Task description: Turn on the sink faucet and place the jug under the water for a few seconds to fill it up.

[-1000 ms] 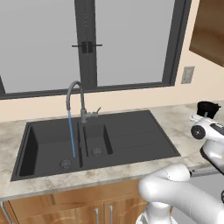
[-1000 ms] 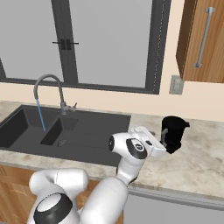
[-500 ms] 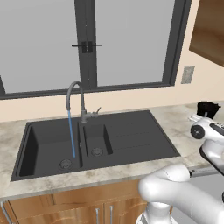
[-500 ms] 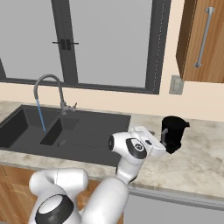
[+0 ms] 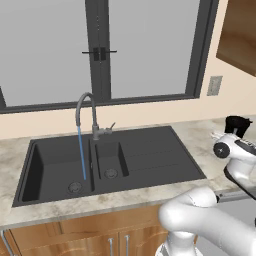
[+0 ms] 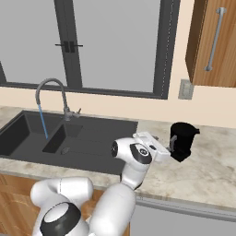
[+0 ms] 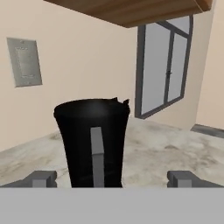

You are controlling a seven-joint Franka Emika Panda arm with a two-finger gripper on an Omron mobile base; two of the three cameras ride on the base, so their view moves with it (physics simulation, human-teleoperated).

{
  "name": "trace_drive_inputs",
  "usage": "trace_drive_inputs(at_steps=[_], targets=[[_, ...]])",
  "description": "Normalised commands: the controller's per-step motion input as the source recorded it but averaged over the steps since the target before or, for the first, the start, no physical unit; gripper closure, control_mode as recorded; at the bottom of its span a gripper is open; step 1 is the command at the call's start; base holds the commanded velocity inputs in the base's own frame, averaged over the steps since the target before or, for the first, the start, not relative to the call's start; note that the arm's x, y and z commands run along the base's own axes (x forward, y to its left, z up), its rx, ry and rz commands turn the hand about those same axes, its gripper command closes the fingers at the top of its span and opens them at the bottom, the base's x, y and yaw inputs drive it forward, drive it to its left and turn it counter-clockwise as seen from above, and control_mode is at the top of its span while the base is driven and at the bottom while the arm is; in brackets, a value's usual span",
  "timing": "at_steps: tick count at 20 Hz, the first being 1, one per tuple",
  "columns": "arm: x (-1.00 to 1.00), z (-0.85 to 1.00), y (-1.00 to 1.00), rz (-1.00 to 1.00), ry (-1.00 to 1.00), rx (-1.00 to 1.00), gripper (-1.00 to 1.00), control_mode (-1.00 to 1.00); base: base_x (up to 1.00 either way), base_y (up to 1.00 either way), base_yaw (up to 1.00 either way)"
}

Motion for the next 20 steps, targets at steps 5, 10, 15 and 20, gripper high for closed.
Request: trace_drive_inputs(at_steps=[5,10,15,20], targets=[[0.51,-0.14,0.26,0.04,0.08,0.0,-1.0,-1.0,0.0,0.0,0.0],[0.34,-0.05,-0.09,0.01,0.04,0.01,-1.0,-1.0,0.0,0.0,0.0],[0.02,0.0,-0.42,0.0,0.0,0.06,-1.0,-1.0,0.0,0.0,0.0],[0.0,0.0,-0.5,0.0,0.0,0.09,-1.0,-1.0,0.0,0.0,0.0]])
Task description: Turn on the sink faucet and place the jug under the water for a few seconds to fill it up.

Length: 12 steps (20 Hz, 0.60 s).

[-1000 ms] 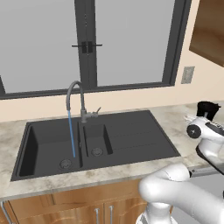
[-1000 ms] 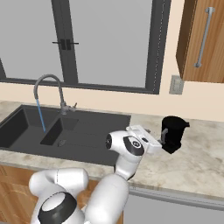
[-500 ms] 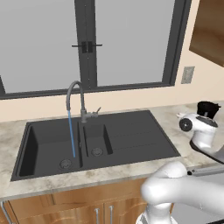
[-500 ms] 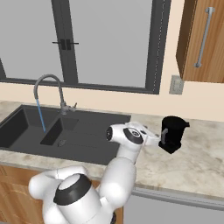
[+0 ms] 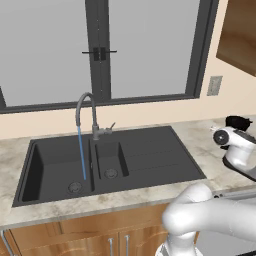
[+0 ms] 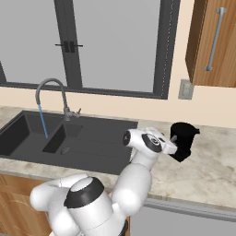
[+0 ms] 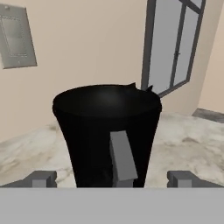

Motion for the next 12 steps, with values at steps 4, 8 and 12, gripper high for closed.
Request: trace_drive_inputs(at_steps=[4,8,12], targets=[[0.03,0.0,-0.28,0.0,0.0,0.07,-1.0,-1.0,0.0,0.0,0.0],[0.01,-0.01,-0.16,0.0,0.0,0.05,-1.0,-1.0,0.0,0.0,0.0],[0.0,-0.08,0.0,0.03,0.0,0.0,-1.0,-1.0,0.0,0.0,0.0]])
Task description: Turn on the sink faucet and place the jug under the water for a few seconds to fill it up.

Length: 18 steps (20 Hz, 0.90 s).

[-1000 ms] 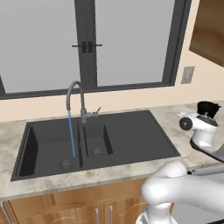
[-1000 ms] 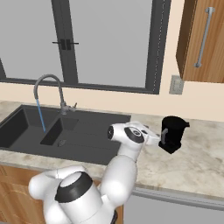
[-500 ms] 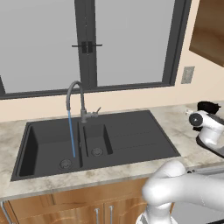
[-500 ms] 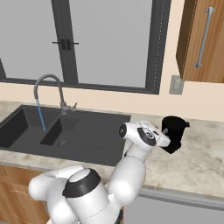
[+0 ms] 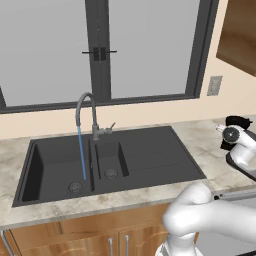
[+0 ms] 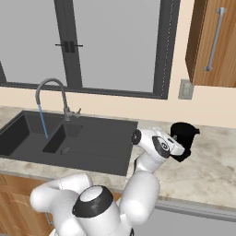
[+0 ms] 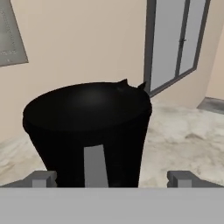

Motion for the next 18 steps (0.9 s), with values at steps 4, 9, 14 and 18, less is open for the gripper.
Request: trace_drive_inputs(at_steps=[4,9,14,18], targets=[[0.0,-0.16,0.03,0.06,0.0,0.0,-1.0,-1.0,0.0,0.0,0.0],[0.0,-0.17,0.08,0.06,0.0,0.0,-1.0,-1.0,0.0,0.0,0.0],[0.09,-0.06,0.0,0.05,0.02,0.0,-1.0,-1.0,0.0,0.0,0.0],[0.19,0.0,0.0,0.03,0.04,0.01,-1.0,-1.0,0.0,0.0,0.0]])
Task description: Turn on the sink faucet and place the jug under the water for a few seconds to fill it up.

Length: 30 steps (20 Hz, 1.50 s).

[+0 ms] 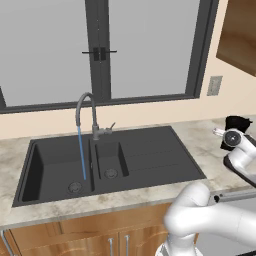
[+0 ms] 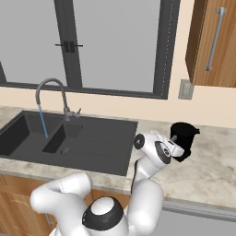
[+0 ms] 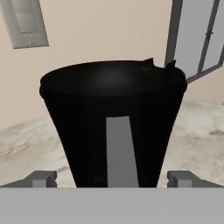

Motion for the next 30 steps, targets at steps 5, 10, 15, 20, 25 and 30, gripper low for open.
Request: trace_drive_inputs(at_steps=[5,10,15,20,25,30], targets=[[0.21,0.0,0.0,0.03,0.05,0.02,1.0,-1.0,0.0,0.0,0.0],[0.01,0.0,-0.05,0.0,0.0,0.04,1.0,-1.0,0.0,0.0,0.0],[0.0,0.0,-0.08,0.0,0.0,0.04,1.0,-1.0,0.0,0.0,0.0],[0.0,0.0,-0.01,0.0,0.0,0.01,1.0,-1.0,0.0,0.0,0.0],[0.0,0.0,0.0,0.0,0.01,0.0,1.0,-1.0,0.0,0.0,0.0],[0.0,0.0,0.0,0.0,0.0,0.0,1.0,-1.0,0.0,0.0,0.0]])
